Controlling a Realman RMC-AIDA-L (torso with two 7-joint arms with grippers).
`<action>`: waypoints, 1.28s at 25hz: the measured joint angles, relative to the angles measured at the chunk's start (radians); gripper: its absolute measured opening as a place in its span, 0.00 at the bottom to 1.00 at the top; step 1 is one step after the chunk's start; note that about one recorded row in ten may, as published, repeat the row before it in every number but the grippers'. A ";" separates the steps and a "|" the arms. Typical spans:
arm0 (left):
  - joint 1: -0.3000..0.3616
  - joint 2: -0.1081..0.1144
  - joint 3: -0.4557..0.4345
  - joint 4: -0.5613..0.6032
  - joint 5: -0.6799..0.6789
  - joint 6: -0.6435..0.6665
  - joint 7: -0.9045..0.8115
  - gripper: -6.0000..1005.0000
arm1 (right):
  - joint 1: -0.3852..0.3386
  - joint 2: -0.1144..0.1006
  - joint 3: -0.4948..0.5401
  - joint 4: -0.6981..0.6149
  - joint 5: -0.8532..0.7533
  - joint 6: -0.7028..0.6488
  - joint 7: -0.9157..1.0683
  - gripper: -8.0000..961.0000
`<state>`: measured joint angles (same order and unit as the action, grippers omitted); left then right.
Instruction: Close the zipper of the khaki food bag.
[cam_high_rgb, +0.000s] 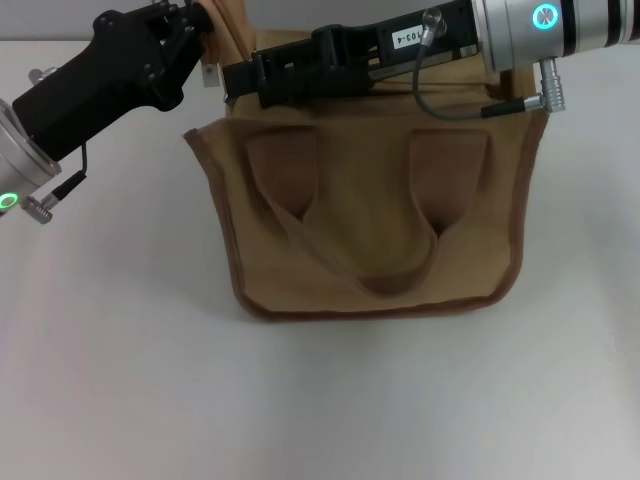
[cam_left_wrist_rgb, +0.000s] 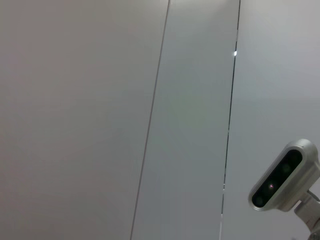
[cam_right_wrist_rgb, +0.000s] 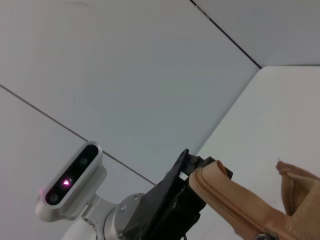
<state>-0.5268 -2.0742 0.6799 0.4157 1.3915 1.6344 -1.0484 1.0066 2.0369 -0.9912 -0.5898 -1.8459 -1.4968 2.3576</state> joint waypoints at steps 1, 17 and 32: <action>-0.003 -0.001 0.002 0.000 0.000 0.001 -0.001 0.03 | -0.001 0.000 0.000 0.000 0.000 0.000 0.000 0.79; -0.033 -0.003 0.010 0.007 -0.010 0.009 -0.001 0.03 | -0.013 0.003 0.003 0.000 0.002 0.005 -0.012 0.77; -0.024 -0.003 0.005 0.001 -0.016 -0.001 0.005 0.03 | -0.036 0.003 0.013 -0.026 0.053 -0.010 -0.023 0.76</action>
<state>-0.5504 -2.0770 0.6848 0.4165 1.3754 1.6332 -1.0435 0.9706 2.0401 -0.9779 -0.6159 -1.7928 -1.5072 2.3344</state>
